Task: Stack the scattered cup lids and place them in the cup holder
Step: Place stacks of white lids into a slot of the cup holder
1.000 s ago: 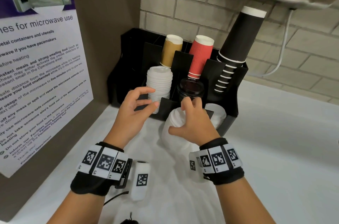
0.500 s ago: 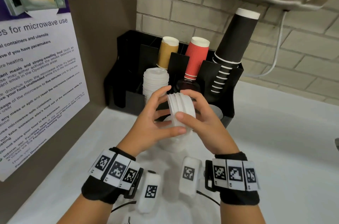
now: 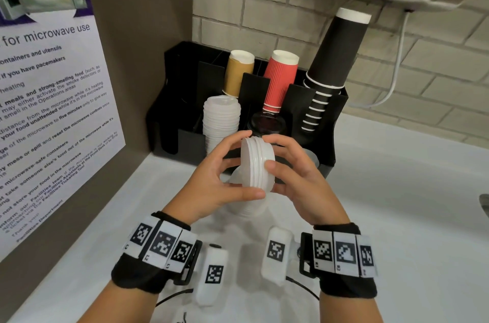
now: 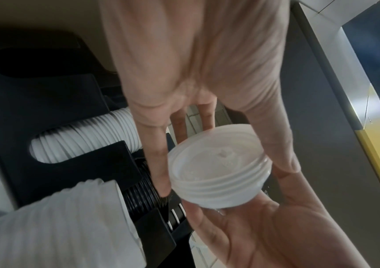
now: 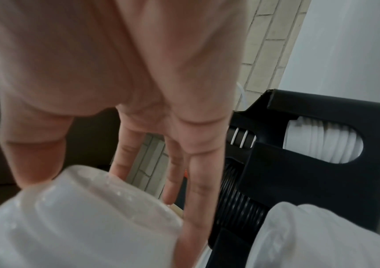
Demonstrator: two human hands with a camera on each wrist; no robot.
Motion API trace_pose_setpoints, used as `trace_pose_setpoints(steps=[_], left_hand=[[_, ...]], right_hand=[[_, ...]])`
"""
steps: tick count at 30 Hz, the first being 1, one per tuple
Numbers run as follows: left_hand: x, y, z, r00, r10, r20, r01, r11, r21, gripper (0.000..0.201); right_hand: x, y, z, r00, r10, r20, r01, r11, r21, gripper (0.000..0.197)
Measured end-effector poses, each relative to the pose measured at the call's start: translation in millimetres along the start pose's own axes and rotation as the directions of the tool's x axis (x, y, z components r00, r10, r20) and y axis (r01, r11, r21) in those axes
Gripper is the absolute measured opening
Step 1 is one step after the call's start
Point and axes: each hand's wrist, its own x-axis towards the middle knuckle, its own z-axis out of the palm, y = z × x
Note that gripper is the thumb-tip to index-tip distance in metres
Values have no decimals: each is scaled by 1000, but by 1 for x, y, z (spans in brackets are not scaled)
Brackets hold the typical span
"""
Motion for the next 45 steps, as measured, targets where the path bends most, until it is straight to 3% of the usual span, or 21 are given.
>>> trace_pose_setpoints(steps=[2, 8, 16, 18, 21, 23, 27, 31, 39, 43, 45], left_hand=[[1, 0, 0, 1000, 2, -11, -2, 1000, 1, 96], [2, 0, 1, 1000, -10, 2, 10, 1000, 18, 98], [3, 0, -1, 1000, -14, -7, 14, 1000, 24, 100], [2, 2, -5, 997, -17, -71, 19, 999, 31, 91], [1, 4, -18, 979, 6, -203, 9, 997, 76, 62], [2, 4, -25, 968, 27, -250, -1, 995, 102, 45], [4, 1, -30, 955, 57, -292, -27, 994, 103, 31], [7, -3, -29, 952, 38, -302, 1, 992, 127, 29], [7, -5, -29, 949, 49, -312, -7, 991, 134, 27], [7, -5, -30, 945, 56, -321, -14, 991, 132, 33], [7, -5, -29, 945, 51, -322, -11, 992, 123, 33]], right_hand=[[0, 0, 1, 1000, -9, -3, 9, 1000, -1, 40], [0, 2, 0, 1000, -22, -20, 21, 997, -68, 61], [3, 0, -1, 995, -96, -29, 91, 986, -142, 53], [9, -4, -14, 978, -157, -135, 135, 977, -163, 50], [27, -10, -51, 870, -307, -386, 203, 936, -287, 51], [39, -9, -78, 821, -374, -432, 143, 867, -478, 57], [57, 5, -111, 906, -227, -357, -115, 680, -724, 60], [75, 14, -114, 977, -67, -201, -148, 461, -875, 64], [79, 29, -103, 985, 153, -77, -70, -46, -996, 73], [76, 27, -102, 977, 161, -138, -118, -130, -985, 80], [73, 27, -101, 969, 179, -170, -142, -160, -977, 75]])
